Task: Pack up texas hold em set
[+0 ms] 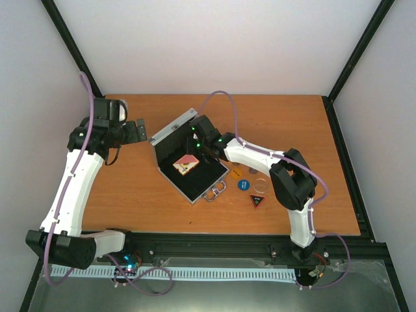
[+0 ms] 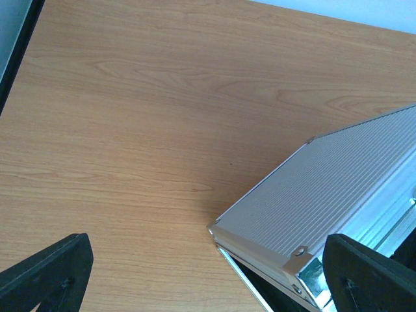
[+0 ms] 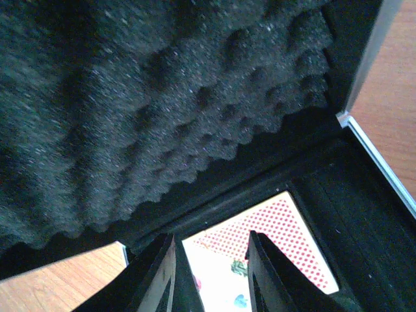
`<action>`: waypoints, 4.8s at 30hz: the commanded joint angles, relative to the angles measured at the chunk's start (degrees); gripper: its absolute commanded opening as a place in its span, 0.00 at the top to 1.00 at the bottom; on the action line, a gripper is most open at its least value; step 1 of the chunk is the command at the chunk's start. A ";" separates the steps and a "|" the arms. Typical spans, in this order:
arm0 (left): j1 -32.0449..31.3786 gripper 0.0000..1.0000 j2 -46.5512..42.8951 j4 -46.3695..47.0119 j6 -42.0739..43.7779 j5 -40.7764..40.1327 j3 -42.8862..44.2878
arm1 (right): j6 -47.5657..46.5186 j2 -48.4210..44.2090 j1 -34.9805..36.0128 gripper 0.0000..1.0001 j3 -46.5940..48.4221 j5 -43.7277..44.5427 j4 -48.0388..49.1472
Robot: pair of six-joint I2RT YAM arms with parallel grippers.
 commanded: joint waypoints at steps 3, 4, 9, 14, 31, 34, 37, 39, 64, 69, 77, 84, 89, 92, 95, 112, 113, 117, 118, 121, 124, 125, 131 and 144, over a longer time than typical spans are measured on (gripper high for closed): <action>-0.30 0.00 0.09 0.76 -0.01 1.76 1.35 | -0.58 -4.17 0.51 0.67 -2.72 0.51 0.04; -0.25 0.00 -0.25 1.05 0.05 2.71 0.99 | -0.53 -4.31 0.52 0.67 -2.84 0.61 0.04; -0.30 0.00 -3.25 3.57 0.45 9.39 -1.65 | -1.34 -4.08 0.52 0.67 -1.92 0.93 -0.84; -0.30 0.00 -3.55 5.68 2.10 13.95 -4.16 | -1.86 -2.64 0.52 0.67 0.26 0.59 -2.27; -0.31 0.00 0.00 8.08 2.57 12.79 -10.63 | -2.11 -0.44 0.54 0.67 3.51 -0.36 -3.48; -0.30 0.00 0.40 8.96 1.84 11.62 -10.87 | -2.12 -0.67 0.52 0.67 3.25 -0.32 -3.48; -0.30 0.00 0.49 9.32 1.16 10.33 -10.89 | -2.17 -0.94 0.52 0.67 3.00 -0.35 -3.63; -0.30 0.00 0.50 9.28 1.13 9.58 -10.94 | -2.34 -1.29 0.52 0.67 2.72 -0.31 -3.69; -0.30 0.00 0.23 8.33 1.62 8.84 -10.17 | 4.80 0.05 3.59 0.67 -9.82 -5.23 11.24; -0.30 0.00 0.12 8.19 1.62 8.94 -9.94 | 7.07 5.68 3.59 0.67 -7.76 -7.06 11.16; -0.30 0.00 -0.16 7.53 1.49 9.03 -9.32 | 7.02 5.61 3.68 0.67 -8.43 -5.74 8.61; -0.30 0.00 -0.30 7.85 1.35 9.09 -9.47 | 3.19 -2.75 3.68 0.56 -8.08 -1.04 2.40; -0.30 0.00 -0.16 7.83 1.40 8.87 -9.18 | 1.91 -8.78 3.64 0.29 -8.45 3.85 -4.74; -0.29 0.00 0.05 7.64 1.39 9.01 -8.74 | 1.74 -12.04 3.60 0.19 -9.01 6.73 -10.92; -0.30 0.00 0.09 7.55 1.40 9.02 -8.23 | 1.83 -15.58 3.59 0.06 -10.10 9.72 -17.21; -0.30 0.00 -1.24 8.47 -0.43 14.38 -5.62 | 8.80 -28.93 3.37 0.00 -22.61 14.55 -34.85; -0.30 0.00 -1.22 8.33 -0.40 14.30 -5.53 | 9.17 -28.94 3.34 0.00 -22.76 14.67 -35.50; -0.33 0.00 -1.72 7.80 -0.75 13.42 -4.85 | 11.61 -29.27 3.13 0.00 -23.02 16.76 -39.01; -0.30 0.00 -1.89 7.63 -0.77 13.15 -4.63 | 12.38 -29.47 2.92 0.00 -23.12 17.09 -39.91; -0.30 0.00 -2.55 7.12 -1.10 12.38 -3.58 | 14.50 -29.80 1.37 0.00 -24.51 16.63 -42.44; -0.30 0.00 -3.05 6.53 -1.54 11.66 -2.08 | 16.84 -31.16 -0.83 0.00 -27.27 14.77 -43.59; -0.30 0.00 -3.17 6.37 -1.75 11.65 -1.65 | 17.83 -31.90 -1.52 0.00 -28.12 14.51 -44.38; -0.30 0.00 -3.47 6.40 -2.47 12.26 -0.76 | 21.15 -34.79 -4.62 0.00 -32.79 12.28 -44.79; -0.34 0.00 -2.88 5.87 -2.07 11.54 -1.15 | 19.35 -28.41 -10.29 0.02 -35.37 8.72 -37.40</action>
